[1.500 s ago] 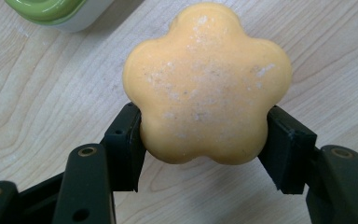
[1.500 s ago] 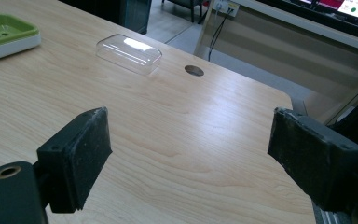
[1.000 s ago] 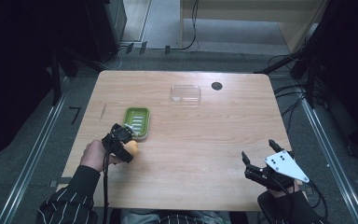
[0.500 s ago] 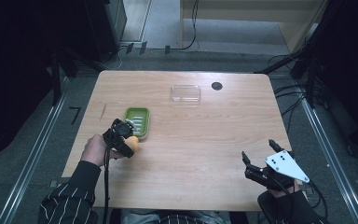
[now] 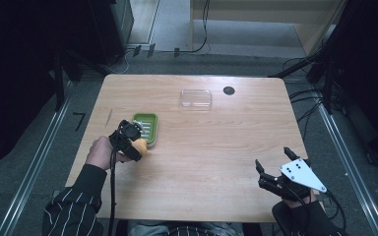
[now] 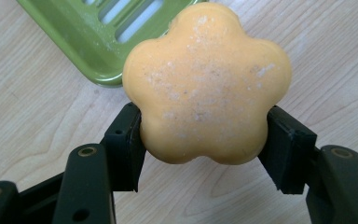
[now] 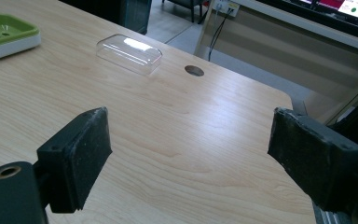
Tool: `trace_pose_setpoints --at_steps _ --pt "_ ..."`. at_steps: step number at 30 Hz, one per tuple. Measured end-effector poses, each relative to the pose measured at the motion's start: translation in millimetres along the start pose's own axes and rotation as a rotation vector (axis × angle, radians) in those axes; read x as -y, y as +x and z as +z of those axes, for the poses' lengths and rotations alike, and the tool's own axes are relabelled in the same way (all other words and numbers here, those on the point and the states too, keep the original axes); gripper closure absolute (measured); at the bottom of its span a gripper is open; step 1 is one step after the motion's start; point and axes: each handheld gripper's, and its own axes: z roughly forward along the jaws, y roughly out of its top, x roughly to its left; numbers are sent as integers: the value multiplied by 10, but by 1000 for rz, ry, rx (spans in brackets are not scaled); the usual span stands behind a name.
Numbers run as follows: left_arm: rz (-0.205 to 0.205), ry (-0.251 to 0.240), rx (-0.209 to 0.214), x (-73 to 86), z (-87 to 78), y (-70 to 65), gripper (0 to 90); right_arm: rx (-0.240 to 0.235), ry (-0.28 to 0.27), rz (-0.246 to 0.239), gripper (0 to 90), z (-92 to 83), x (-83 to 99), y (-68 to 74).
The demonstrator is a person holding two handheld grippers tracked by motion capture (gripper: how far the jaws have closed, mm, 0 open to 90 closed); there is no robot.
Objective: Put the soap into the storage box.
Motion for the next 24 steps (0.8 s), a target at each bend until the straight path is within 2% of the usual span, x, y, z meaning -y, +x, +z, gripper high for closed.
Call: trace_pose_setpoints --at_steps 9,14,24 --pt "-5 -17 -6 -66 -35 47 394 0 0 -1 133 -1 1 -3" --pt "12 -14 -9 -121 -43 64 394 0 0 -1 133 -1 1 -1" --pt "9 -23 -12 -188 -58 139 394 0 1 0 133 -1 1 -2"
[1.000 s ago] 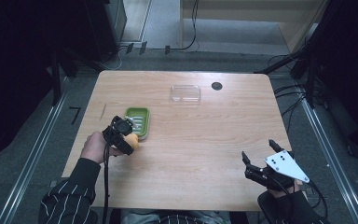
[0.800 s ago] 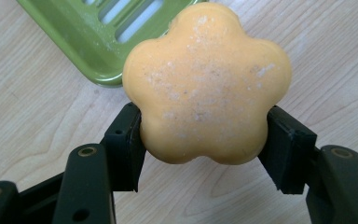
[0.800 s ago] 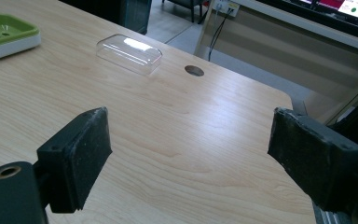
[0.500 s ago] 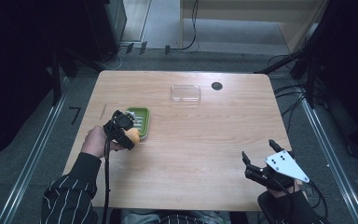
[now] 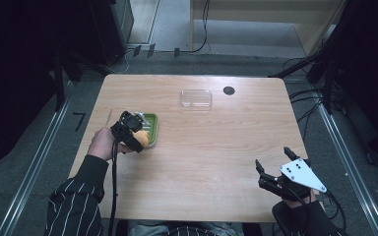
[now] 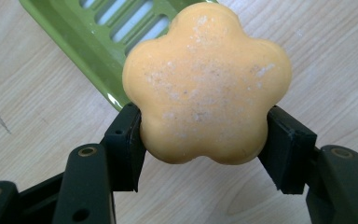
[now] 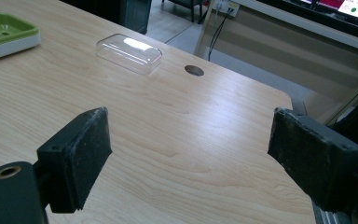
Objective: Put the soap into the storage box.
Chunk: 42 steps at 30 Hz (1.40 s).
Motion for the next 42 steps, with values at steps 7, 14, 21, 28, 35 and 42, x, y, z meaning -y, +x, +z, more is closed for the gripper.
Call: trace_pose_setpoints --at_steps 7,14,21,28,35,42 --pt "2 -7 -10 -74 12 63 394 3 3 3 134 -15 6 -4" --pt "-3 -19 -10 -139 23 120 394 5 1 4 133 -18 8 -7" --pt "-11 -31 -17 -175 7 171 394 0 1 1 134 -7 5 -3" --pt "-13 -28 -15 -205 41 216 394 -2 1 1 134 0 3 0" --pt "-18 -33 -20 -234 60 276 394 -6 3 -4 134 7 -2 7" --pt "-17 -34 -20 -282 120 309 394 -8 3 -9 133 17 -9 16"
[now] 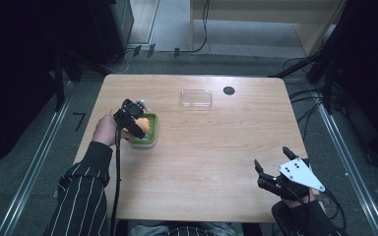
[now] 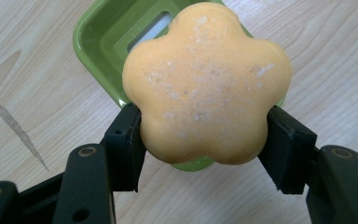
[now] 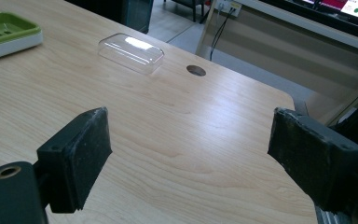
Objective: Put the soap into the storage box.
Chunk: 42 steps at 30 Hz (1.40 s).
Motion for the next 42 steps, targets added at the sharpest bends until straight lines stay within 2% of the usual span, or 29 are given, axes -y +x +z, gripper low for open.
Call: trace_pose_setpoints --at_steps 11,16,28,30,42 --pt "-11 8 6 -41 93 60 393 1 3 1 133 2 -2 2" --pt "-18 7 -8 -59 124 70 394 1 1 -1 133 -3 2 -2" --pt "-5 40 2 -114 216 57 393 5 0 10 134 -18 6 -6" --pt "-10 46 4 -120 236 60 393 1 2 -1 133 -11 2 2" --pt "-3 57 -28 -153 301 66 392 4 4 4 133 -19 8 -3"
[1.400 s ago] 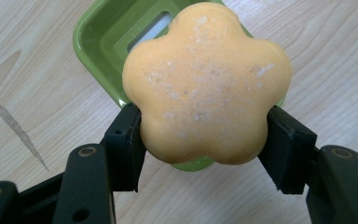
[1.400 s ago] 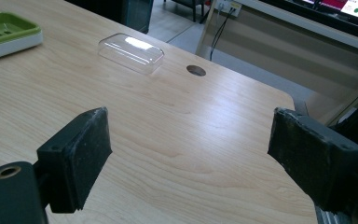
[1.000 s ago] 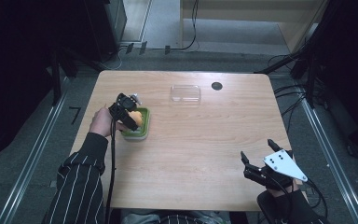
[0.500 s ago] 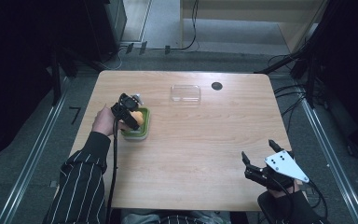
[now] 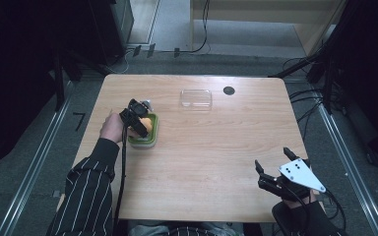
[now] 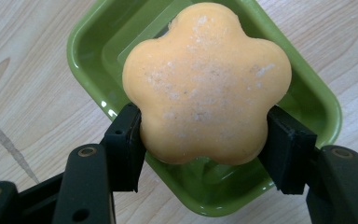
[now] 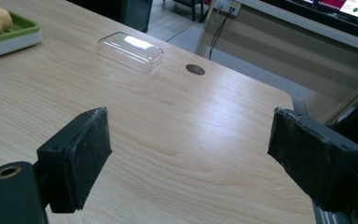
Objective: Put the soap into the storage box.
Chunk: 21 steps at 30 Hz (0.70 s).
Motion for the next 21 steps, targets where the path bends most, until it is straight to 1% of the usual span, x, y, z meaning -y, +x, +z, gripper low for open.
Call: trace_pose_setpoints --at_steps 5,9,16,19,21 --pt "0 7 -4 -8 31 -32 392 0 0 -1 133 1 -1 1" --pt "9 17 -8 -16 59 -42 392 1 -1 1 133 -1 0 0" --pt "8 37 -2 -21 88 -58 390 0 -4 0 134 -3 2 -4" --pt "11 36 -7 -23 91 -63 389 1 -3 0 134 -3 2 -3" --pt "8 37 -3 -22 90 -58 386 1 -4 1 133 -4 2 -2"
